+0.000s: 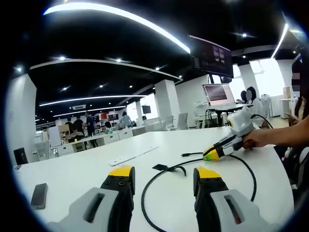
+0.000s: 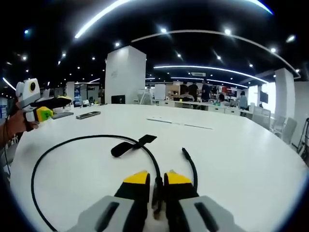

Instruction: Find the charging cable on the desk, coil it up and secure with Velcro.

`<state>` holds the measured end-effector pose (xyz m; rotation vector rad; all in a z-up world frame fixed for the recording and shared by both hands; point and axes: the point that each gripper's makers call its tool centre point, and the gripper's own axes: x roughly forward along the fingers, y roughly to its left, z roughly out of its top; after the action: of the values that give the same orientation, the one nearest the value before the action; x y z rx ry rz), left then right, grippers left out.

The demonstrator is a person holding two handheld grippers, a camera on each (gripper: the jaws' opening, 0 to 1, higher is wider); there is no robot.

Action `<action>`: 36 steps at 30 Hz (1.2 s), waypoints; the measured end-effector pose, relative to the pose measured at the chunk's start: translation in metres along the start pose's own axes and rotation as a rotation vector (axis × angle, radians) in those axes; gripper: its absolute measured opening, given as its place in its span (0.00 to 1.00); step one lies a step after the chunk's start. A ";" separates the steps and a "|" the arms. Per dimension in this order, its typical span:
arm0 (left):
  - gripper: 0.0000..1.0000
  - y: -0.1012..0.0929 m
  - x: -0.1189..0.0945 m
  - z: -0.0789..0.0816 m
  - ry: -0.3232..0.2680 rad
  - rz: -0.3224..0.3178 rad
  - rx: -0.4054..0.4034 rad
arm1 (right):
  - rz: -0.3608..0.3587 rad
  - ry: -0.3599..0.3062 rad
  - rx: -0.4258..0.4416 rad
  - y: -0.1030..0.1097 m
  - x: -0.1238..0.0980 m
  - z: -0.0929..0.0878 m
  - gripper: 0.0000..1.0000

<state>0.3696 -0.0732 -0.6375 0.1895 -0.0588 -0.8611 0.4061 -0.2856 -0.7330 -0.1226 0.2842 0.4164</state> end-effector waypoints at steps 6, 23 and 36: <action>0.48 -0.001 0.000 0.001 0.000 -0.003 0.002 | -0.005 0.017 -0.018 0.001 0.001 -0.001 0.10; 0.48 -0.002 0.002 0.002 0.001 -0.010 0.006 | -0.004 0.026 -0.060 0.003 0.002 -0.001 0.09; 0.48 -0.002 0.003 0.001 0.001 -0.010 0.002 | -0.002 0.026 -0.077 0.002 0.003 -0.002 0.10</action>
<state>0.3694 -0.0770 -0.6370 0.1927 -0.0577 -0.8712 0.4077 -0.2827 -0.7356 -0.2038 0.2935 0.4240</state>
